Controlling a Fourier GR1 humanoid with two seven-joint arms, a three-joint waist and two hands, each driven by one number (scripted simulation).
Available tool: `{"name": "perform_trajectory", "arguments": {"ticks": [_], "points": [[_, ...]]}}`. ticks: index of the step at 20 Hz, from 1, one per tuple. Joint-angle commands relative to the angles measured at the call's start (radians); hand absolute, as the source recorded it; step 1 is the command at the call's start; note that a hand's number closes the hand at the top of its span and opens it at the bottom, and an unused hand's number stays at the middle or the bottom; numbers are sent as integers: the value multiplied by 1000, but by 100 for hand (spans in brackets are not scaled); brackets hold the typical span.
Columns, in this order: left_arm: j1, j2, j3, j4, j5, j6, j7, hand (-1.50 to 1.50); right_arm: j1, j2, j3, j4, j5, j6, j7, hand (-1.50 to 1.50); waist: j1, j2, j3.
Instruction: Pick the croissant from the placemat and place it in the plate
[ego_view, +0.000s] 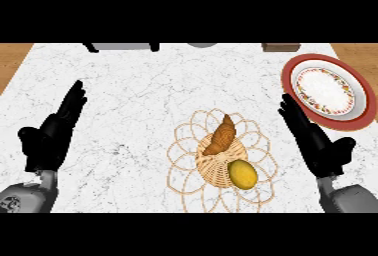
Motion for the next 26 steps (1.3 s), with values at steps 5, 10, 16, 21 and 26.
{"name": "perform_trajectory", "arguments": {"ticks": [5, 10, 16, 21, 26], "points": [[134, -117, -39, 96, 67, 7, 68, 0, -191, -120, -177, -37, 218, -332, 117, 150, 29, 13, -1], [165, -160, -36, 111, 137, -19, 82, 0, -101, -229, -177, 50, 495, -609, 253, -150, -6, 5, -4], [188, -193, -52, 141, 141, -43, 48, 0, 29, -102, 9, -195, 824, -834, 455, -150, 9, 9, 4], [151, -192, -34, 184, 128, -45, 38, 0, 0, -119, 45, -293, 1082, -581, 809, -150, 12, 10, 2], [138, -164, -19, 179, 150, -80, 49, 0, -29, -139, 171, -336, 1052, -259, 1003, -150, 25, 11, -1]]}}
